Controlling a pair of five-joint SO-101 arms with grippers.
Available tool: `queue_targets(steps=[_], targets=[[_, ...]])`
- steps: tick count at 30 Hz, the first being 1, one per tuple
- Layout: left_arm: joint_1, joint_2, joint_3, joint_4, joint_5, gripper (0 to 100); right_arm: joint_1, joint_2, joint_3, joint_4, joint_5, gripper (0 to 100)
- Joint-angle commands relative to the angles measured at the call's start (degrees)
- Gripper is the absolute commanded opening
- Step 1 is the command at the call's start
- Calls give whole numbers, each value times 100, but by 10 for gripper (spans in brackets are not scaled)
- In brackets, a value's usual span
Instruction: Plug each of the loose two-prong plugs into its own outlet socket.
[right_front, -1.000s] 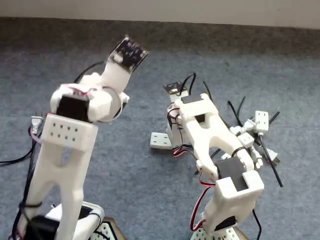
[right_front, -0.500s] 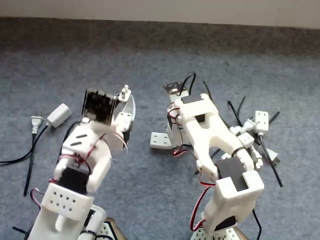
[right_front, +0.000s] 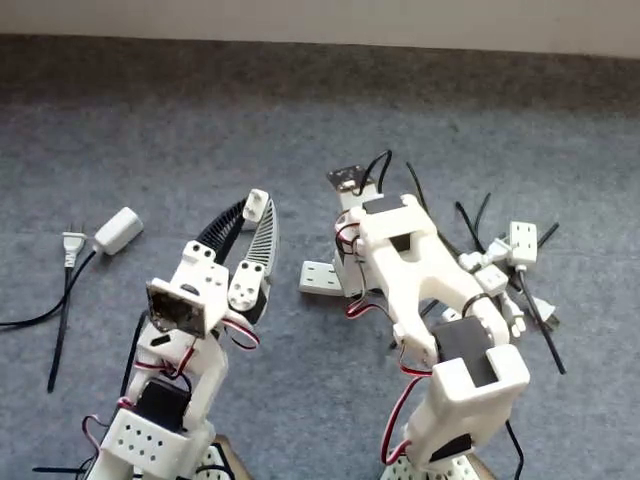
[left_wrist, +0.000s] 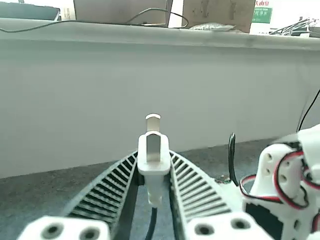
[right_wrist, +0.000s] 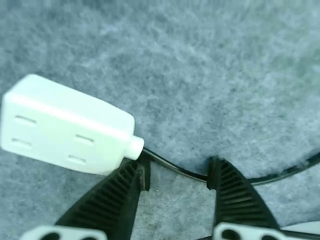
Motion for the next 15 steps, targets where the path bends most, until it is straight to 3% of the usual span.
queue_targets(steps=[1, 5, 15], targets=[[40, -75, 119, -62, 44, 5, 92, -57, -251, -127, 62, 192], [40, -66, 119, 18, 44, 5, 321, -66, -945, 224, 62, 192], [75, -66, 119, 290, 44, 5, 576, -66, -4347, 2826, 35, 192]])
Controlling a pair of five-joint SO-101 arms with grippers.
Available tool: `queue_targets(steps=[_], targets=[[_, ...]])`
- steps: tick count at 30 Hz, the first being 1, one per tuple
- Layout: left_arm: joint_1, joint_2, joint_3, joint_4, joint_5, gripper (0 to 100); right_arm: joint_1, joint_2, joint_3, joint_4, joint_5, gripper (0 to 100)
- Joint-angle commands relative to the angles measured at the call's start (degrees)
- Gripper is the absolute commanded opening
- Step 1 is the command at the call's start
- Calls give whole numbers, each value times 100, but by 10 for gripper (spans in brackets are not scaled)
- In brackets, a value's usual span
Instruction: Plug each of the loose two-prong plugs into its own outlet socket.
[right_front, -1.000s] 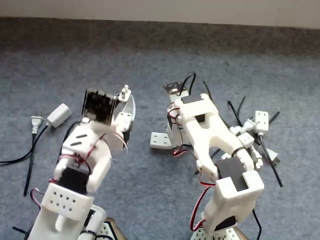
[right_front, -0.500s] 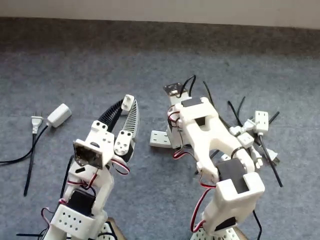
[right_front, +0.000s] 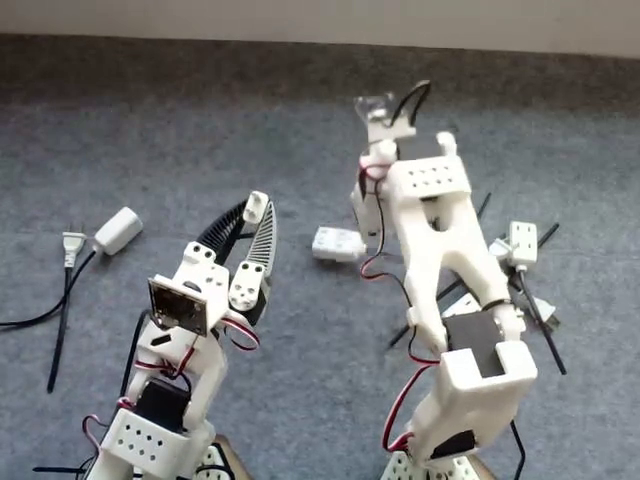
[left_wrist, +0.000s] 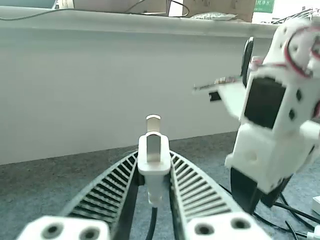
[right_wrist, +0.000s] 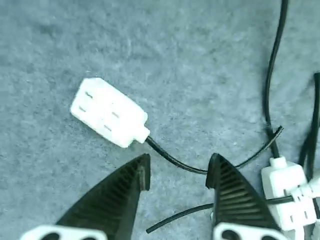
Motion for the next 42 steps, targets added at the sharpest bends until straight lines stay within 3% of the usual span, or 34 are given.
queue_targets(steps=[1, 10, 15, 30, 35, 38, 42], targets=[[75, -57, 119, 9, 44, 5, 13, -92, -1648, 1059, 35, 192], [198, -48, 119, 132, 44, 5, -664, -101, -1947, 1780, 26, 189], [497, -48, 119, 290, 44, 5, -1367, -110, -1938, 1789, 53, 56], [514, -40, 127, 396, 44, 5, -1464, -2774, -1903, 1763, 211, 5], [523, -40, 127, 404, 44, 5, -2246, -3653, -1174, 1754, 1284, 8], [549, -48, 127, 404, 44, 5, -2844, -4180, -374, 1341, 1433, 8], [725, -48, 127, 404, 26, 5, -3037, -4769, 945, 374, 1538, 8]])
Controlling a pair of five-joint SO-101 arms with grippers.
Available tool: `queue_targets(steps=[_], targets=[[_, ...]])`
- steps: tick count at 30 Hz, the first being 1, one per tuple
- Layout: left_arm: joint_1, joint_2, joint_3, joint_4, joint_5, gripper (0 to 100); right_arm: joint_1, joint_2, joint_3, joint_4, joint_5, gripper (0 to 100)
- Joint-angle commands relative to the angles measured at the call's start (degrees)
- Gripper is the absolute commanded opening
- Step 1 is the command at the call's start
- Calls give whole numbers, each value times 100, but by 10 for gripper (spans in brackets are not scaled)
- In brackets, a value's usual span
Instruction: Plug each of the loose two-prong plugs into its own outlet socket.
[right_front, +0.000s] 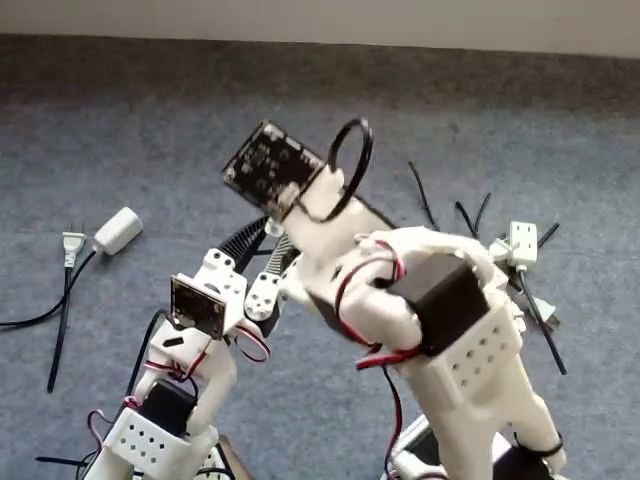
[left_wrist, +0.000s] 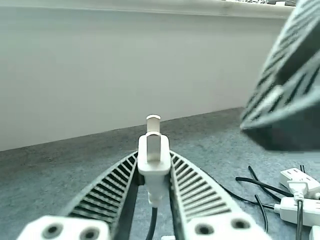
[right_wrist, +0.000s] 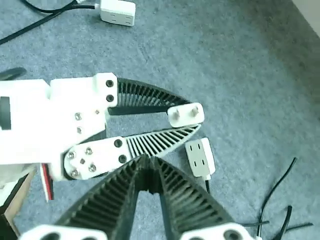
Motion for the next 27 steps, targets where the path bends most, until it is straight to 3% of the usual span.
queue_targets(steps=[1, 6, 11, 21, 27], targets=[[171, -48, 127, 26, 26, 5, -207, -743, 1376, -1112, 343, 8], [189, -48, 127, 26, 26, 5, -207, -1121, 2554, -2176, 695, 8], [189, -48, 127, 26, 26, 5, -215, -1314, 2818, -2598, 703, 8], [163, -48, 127, 26, 26, 5, -1042, -1525, 2826, -2492, 1046, 8], [180, -48, 127, 26, 26, 5, -954, -1552, 2835, -2615, 1099, 8]])
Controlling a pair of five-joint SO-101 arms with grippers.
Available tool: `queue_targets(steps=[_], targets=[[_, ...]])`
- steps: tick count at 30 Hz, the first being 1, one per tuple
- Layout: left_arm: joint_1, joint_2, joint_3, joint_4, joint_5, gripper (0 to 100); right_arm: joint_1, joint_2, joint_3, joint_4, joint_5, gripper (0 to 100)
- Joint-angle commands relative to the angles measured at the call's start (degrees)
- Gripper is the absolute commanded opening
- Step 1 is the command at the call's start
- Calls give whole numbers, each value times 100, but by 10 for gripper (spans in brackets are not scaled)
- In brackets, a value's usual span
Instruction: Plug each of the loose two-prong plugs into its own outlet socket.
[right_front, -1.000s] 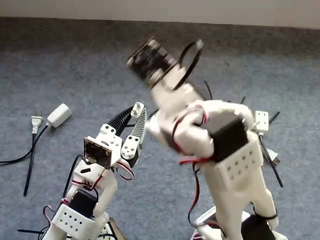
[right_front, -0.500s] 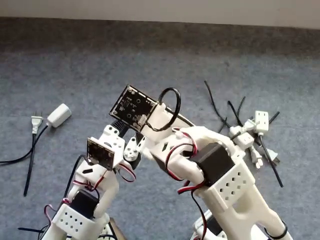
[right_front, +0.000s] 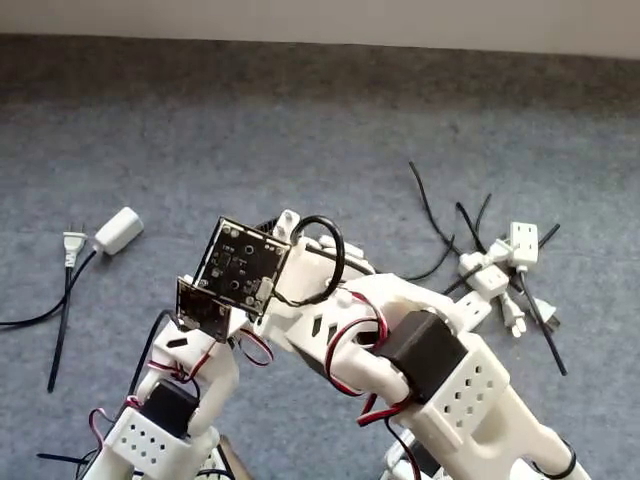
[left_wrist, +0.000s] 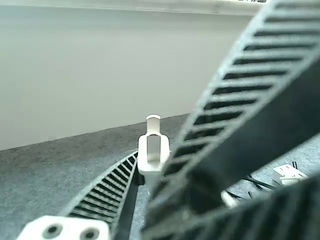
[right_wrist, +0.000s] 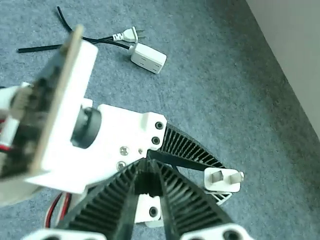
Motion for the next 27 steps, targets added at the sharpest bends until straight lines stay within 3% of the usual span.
queue_targets(steps=[1, 11, 16, 27], targets=[[31, -48, 127, 18, 35, 5, 101, -101, 66, -295, 79, 8], [22, -48, 127, 18, 44, 5, 1516, -92, 1833, -2800, 132, 8], [4, -48, 127, 18, 44, 5, 2000, -92, 1912, -2967, 695, 8], [4, -110, 119, 18, 44, 5, 2466, -84, 2765, -4259, 695, 8]])
